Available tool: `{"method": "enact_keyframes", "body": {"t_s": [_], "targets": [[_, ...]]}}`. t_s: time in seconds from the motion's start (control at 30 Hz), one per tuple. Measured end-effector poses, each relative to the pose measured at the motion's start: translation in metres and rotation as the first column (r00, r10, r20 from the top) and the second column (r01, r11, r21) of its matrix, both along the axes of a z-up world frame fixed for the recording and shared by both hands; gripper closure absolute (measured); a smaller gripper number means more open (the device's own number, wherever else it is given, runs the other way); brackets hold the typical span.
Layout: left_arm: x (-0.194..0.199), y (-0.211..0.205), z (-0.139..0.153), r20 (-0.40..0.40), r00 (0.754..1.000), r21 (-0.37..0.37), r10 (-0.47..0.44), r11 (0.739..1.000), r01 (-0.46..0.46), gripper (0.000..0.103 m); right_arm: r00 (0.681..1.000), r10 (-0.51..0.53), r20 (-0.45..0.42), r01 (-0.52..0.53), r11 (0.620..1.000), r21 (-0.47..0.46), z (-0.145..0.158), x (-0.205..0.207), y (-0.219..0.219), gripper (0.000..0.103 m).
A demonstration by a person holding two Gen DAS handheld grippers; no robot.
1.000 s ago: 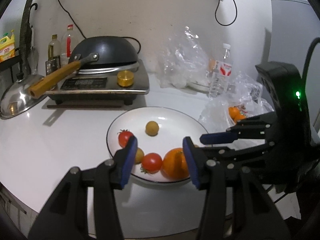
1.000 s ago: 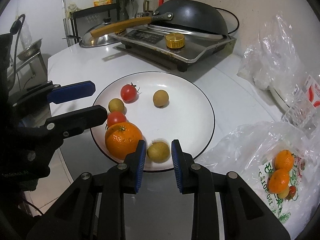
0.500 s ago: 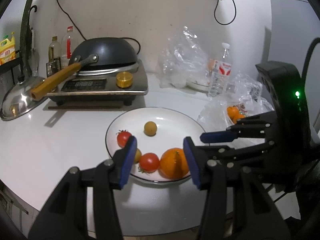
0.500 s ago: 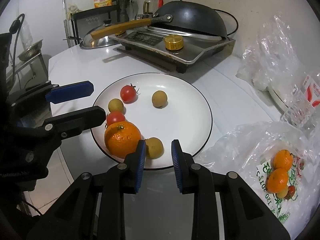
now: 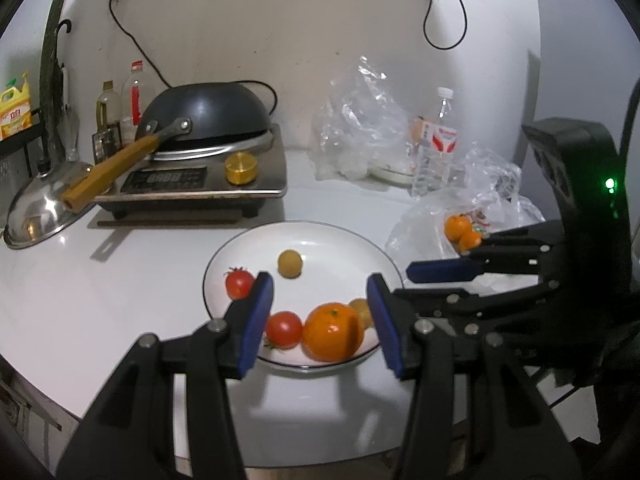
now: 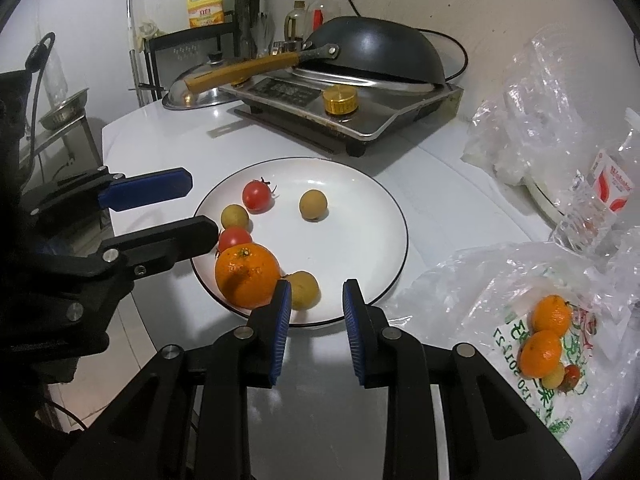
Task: Organize fruits
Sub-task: 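Move both open grippers back toward the fruit on the plastic bag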
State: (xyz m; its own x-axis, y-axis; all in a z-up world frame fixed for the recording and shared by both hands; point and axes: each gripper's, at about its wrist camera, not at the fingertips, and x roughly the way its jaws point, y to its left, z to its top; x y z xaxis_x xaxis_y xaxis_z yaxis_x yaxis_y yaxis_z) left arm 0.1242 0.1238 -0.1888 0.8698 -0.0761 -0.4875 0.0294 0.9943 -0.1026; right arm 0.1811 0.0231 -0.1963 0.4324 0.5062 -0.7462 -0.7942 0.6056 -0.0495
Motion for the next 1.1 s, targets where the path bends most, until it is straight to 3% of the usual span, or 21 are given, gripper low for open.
{"method": "enact_keyframes", "body": {"t_s": [0.43,1.1], "targets": [[-0.001,-0.024,0.018,0.001,1.0,0.019,-0.004,1.0,0.004,0.053,0.998,-0.022,0.058,0.02,0.999,0.046,0.031,-0.007,-0.031,0.075],[0.009,-0.109,0.03,-0.001,0.991,0.081,-0.131,0.988,0.13,0.052,0.985,-0.151,0.078,0.143,0.984,0.108,0.044,-0.014,-0.124,0.075]]}}
